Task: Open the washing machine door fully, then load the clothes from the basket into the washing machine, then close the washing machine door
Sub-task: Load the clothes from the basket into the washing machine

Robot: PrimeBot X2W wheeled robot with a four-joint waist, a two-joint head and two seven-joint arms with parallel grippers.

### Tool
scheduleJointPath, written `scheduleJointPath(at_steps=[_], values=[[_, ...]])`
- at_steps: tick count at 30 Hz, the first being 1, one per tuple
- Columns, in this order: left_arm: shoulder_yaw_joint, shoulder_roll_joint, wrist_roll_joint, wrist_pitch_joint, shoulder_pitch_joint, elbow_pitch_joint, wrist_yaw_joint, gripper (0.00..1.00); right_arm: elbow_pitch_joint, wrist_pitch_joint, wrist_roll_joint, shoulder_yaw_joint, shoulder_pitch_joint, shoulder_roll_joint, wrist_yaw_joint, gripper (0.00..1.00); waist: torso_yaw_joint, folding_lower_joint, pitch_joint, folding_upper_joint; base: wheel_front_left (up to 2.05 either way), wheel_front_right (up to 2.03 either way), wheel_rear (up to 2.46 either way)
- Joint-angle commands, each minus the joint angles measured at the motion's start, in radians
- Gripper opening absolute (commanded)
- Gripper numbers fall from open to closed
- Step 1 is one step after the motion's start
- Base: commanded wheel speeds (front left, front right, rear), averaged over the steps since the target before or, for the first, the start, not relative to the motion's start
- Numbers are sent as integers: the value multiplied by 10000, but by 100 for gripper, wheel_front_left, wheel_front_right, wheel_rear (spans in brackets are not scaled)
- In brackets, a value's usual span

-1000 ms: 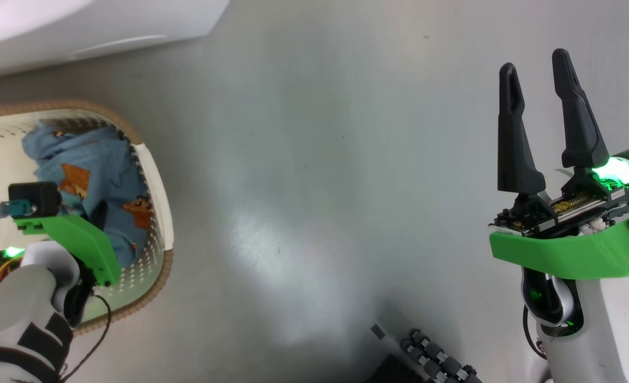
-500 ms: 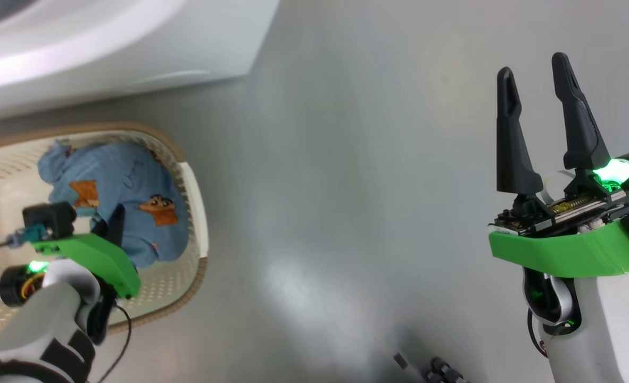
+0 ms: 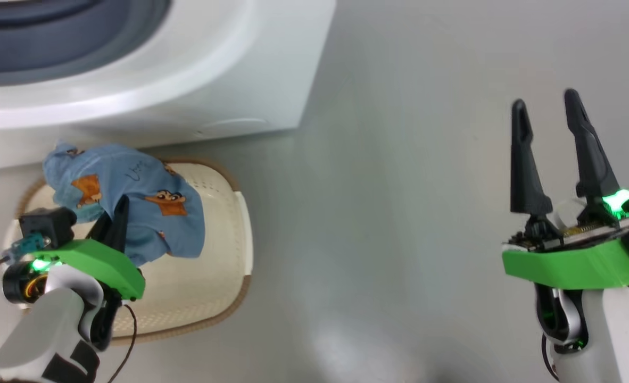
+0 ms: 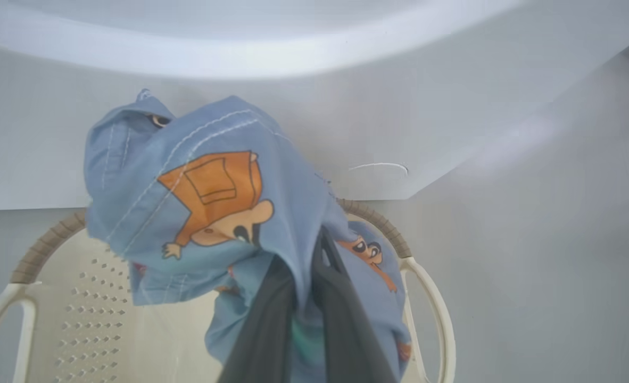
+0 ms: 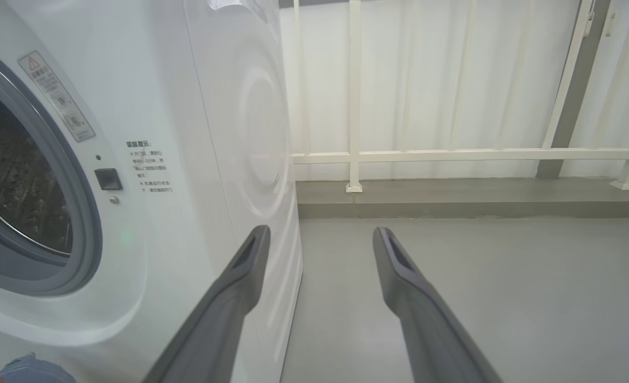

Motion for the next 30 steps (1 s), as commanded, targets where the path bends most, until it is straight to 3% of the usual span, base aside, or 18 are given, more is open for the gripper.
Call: scheduleJointPath(at_steps=[1,17,30], values=[[628,281,374,-118,307,-400,92,0,-186,-48,-168,117,320,-86,71,100,536,2,-604,0,0,0,0],[4620,-924,4331,-119,2630,-4258,126,0,9,-48,-168,-258,1341,-424,71,100,1141,2,-1798,0,0,0,0],[6119,-1681,5823,-120,4186,-6596,6,0,39,-48,-160,-397,1928,-386,71,100,1328,2,-2284,0,0,0,0]])
